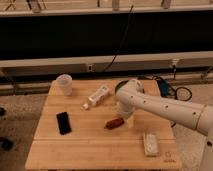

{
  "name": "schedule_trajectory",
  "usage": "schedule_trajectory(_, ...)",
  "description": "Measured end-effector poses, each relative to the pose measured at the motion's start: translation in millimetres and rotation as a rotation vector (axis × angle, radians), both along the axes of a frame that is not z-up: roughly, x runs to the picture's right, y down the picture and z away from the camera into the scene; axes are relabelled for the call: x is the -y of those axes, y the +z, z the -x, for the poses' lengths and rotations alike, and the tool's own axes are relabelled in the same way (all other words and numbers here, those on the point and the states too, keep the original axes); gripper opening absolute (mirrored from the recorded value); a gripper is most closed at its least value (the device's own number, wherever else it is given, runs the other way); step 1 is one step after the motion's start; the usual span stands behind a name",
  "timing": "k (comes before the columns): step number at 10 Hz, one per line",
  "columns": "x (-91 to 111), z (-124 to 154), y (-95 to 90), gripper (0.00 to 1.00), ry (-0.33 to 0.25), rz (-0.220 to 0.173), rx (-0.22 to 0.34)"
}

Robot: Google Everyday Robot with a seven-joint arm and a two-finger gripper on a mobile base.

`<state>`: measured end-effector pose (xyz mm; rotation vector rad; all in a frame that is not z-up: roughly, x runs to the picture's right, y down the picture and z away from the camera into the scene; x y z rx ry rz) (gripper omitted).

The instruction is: Drag the pepper across the table

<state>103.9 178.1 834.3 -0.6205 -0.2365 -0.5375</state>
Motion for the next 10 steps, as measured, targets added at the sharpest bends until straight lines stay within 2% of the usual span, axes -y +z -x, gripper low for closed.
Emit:
schedule_trajectory(6,-4.0,1.2,6.9,0.80,-0.055,0.010,0.039)
schedule_trajectory(7,-5.8,2.7,9.1,0.80,-0.086,0.013,0.062)
schedule_trajectory(10,-6.1,3.2,11.1,0.80,-0.105,0.019,0.077)
